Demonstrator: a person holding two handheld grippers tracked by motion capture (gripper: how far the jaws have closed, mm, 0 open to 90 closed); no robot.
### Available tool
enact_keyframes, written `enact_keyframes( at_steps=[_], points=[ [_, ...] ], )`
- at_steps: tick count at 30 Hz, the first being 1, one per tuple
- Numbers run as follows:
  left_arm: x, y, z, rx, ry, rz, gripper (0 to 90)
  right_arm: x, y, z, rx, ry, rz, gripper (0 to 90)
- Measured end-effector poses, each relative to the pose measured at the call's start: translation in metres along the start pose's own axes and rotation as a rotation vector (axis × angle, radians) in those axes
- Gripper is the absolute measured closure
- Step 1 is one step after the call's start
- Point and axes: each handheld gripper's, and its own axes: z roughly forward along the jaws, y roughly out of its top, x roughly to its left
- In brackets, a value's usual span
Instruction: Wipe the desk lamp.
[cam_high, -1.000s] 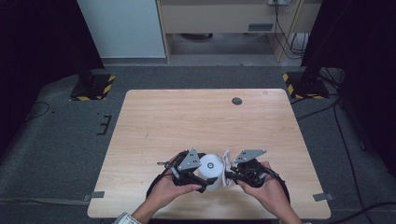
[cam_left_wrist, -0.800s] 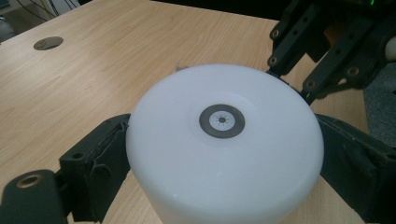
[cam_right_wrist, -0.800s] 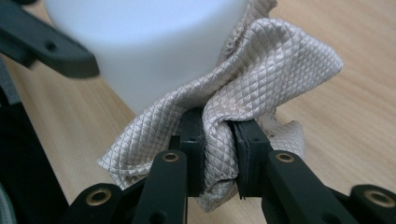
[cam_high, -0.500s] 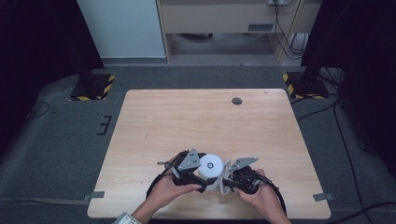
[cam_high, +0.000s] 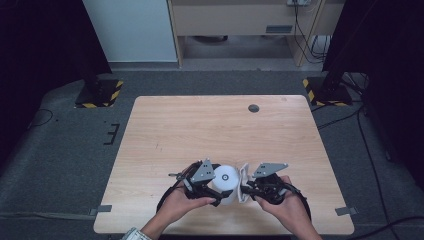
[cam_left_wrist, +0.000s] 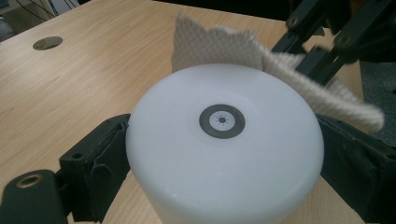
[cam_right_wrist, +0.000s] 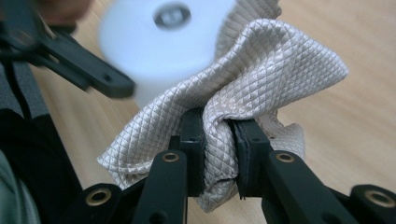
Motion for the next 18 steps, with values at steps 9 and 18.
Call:
enact_keyframes(
  at_steps=[9, 18],
  points=[
    [0.000, 0.000, 0.000, 0.000, -0.001, 0.001, 8.3, 0.002, -0.004, 0.006, 0.025, 0.006, -0.021, 76.1],
    [0.000, 0.000, 0.000, 0.001, 0.000, 0.001, 8.3, -0.001, -0.017, 0.025, 0.083, 0.016, -0.003, 76.1]
  ],
)
